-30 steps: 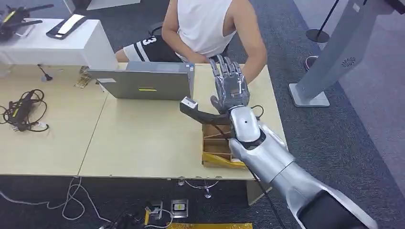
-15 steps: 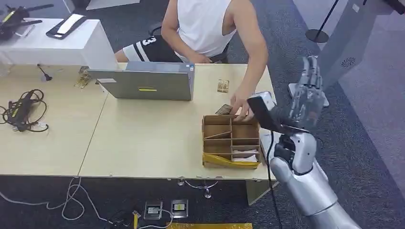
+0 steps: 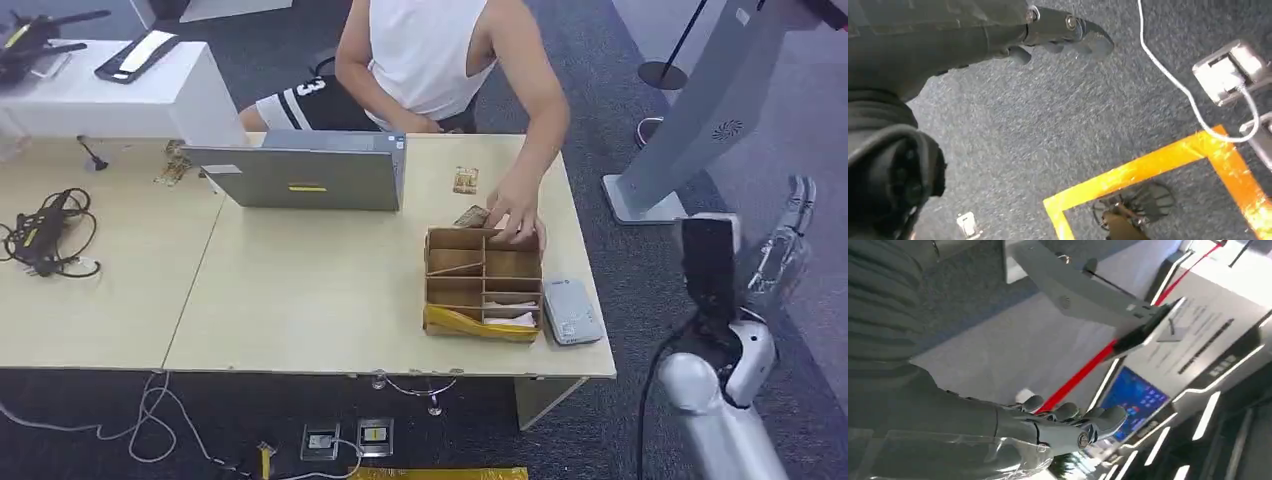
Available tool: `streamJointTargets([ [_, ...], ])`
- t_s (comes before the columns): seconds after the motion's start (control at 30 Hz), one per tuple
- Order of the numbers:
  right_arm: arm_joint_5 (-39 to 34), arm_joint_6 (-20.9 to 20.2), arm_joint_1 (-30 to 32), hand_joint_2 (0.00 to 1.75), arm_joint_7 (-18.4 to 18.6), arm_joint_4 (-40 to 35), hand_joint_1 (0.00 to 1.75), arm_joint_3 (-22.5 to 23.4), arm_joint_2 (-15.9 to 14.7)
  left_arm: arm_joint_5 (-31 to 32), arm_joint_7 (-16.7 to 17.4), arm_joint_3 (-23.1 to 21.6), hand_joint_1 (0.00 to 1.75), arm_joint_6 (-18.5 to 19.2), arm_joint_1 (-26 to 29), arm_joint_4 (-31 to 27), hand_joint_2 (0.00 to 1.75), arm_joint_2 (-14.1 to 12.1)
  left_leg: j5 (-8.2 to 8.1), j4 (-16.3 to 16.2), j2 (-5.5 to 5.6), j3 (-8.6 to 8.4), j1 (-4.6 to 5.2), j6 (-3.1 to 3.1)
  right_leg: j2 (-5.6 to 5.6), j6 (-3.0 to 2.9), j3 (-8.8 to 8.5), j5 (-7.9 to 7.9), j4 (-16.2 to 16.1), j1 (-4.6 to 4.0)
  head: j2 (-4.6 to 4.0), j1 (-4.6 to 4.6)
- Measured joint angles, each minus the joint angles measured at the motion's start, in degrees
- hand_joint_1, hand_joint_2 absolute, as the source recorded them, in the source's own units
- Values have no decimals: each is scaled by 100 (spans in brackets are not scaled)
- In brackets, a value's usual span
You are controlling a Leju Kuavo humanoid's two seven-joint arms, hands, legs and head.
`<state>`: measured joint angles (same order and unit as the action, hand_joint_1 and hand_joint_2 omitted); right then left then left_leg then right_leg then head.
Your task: Pass the card to the sensor for recognition and then transmit it.
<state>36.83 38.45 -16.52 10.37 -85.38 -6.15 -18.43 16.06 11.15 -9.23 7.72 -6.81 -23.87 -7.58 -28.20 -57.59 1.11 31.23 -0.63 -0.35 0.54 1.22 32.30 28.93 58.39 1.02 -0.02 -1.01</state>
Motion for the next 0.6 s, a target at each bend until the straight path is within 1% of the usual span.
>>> streamJointTargets([
  [0.03,-167,0,62,175,-115,123,0,273,26,75,-86,190,0,0,8,9,0,28,-1,0,0,0,1,1,0,0,0,0,-1,1,0,0],
  [0.07,-457,-2,121,0,-195,270,0,509,46,159,-266,415,0,0,19,13,0,59,-2,0,0,1,1,2,-1,0,-1,0,-1,2,0,-2],
  [0.1,-754,-2,150,0,-235,443,0,684,57,193,-397,579,0,2,30,13,0,83,-2,0,0,1,1,2,0,0,-1,1,-2,2,0,-2],
  [0.17,-1444,-2,189,0,-354,1066,0,1024,79,173,-874,1165,0,6,54,22,0,159,-4,1,-2,1,2,2,0,0,-1,1,-2,2,0,0],
  [0.2,-1739,-2,199,0,-377,1436,0,1143,83,213,-1033,1469,0,7,57,37,0,188,-6,2,-3,1,2,1,0,0,-1,1,-2,1,0,0],
  [0.27,-2259,-2,218,0,-394,2287,0,1282,94,398,-1177,2122,0,4,92,83,0,260,-6,2,-3,-2,1,0,0,-1,0,2,-2,-1,0,0],
  [0.33,-2468,-2,313,0,-492,3333,0,1330,112,459,-1443,2701,0,4,153,164,0,321,-7,2,2,5,0,1,-4,-3,4,4,-2,-1,0,7],
  [0.4,-2359,-13,421,0,-324,4203,0,1343,153,424,-1622,3167,0,4,183,293,0,376,-6,2,20,20,-2,1,-25,-7,17,8,-2,-5,0,2],
  [0.47,-2293,-153,553,0,7,4937,0,1341,243,324,-1740,3499,0,4,183,424,0,413,-6,4,33,32,-8,0,-43,-14,21,13,-1,-10,0,0],
  [0.53,-2285,-388,720,0,390,5499,0,1341,367,199,-1832,3782,0,4,168,553,0,446,-7,5,35,31,-12,-1,-45,-21,22,19,-1,-15,0,-2],
  [0.6,-2208,-546,894,0,589,5901,0,1319,486,109,-1860,3986,0,4,146,682,0,476,-12,6,35,32,-13,-7,-46,-23,21,23,0,-15,0,4],
])
